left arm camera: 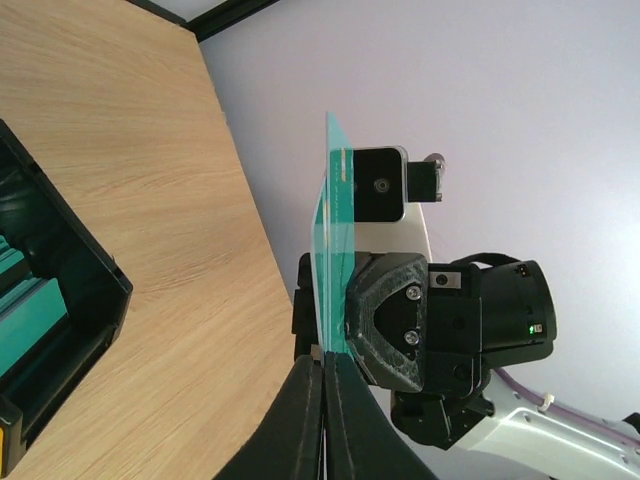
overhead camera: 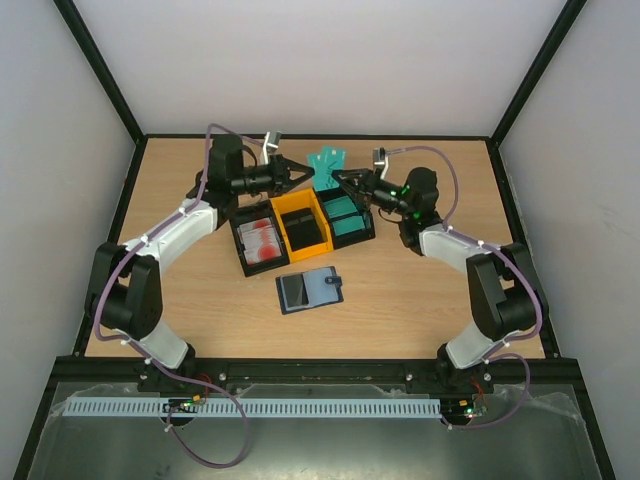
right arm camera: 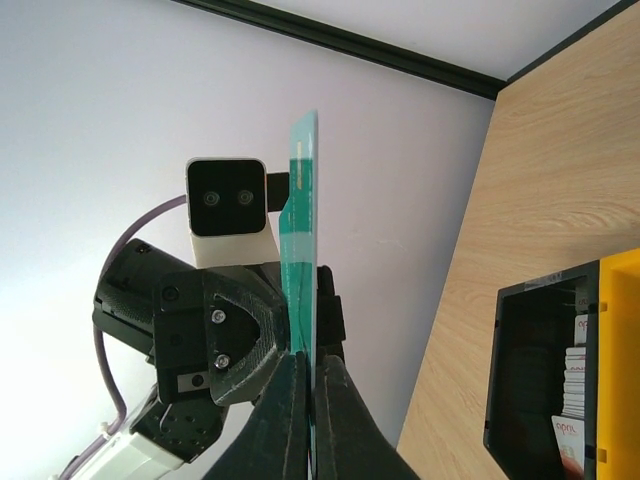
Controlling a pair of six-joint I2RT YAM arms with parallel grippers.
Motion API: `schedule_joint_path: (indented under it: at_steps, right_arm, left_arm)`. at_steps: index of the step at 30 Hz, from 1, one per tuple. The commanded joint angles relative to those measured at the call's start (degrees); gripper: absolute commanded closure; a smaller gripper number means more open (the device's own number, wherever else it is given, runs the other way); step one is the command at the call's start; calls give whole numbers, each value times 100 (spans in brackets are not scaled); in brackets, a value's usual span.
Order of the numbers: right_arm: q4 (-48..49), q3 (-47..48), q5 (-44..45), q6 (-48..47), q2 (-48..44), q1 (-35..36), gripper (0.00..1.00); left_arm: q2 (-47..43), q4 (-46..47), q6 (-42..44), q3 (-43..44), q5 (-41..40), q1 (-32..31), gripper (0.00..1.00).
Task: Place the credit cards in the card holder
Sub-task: Pick up the credit card from the storage box.
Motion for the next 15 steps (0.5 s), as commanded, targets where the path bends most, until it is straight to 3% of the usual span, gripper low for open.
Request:
schedule_joint_path:
  at_steps: [1, 15]
  right_arm:
    - [-255, -118, 42, -184, -199, -37, 98]
    - [-988, -262, 562, -619, -696, -89, 98]
  left_arm:
    - [-265, 27, 305, 89, -269, 86, 98]
    - [-1003, -473, 805, -312, -992, 424, 98]
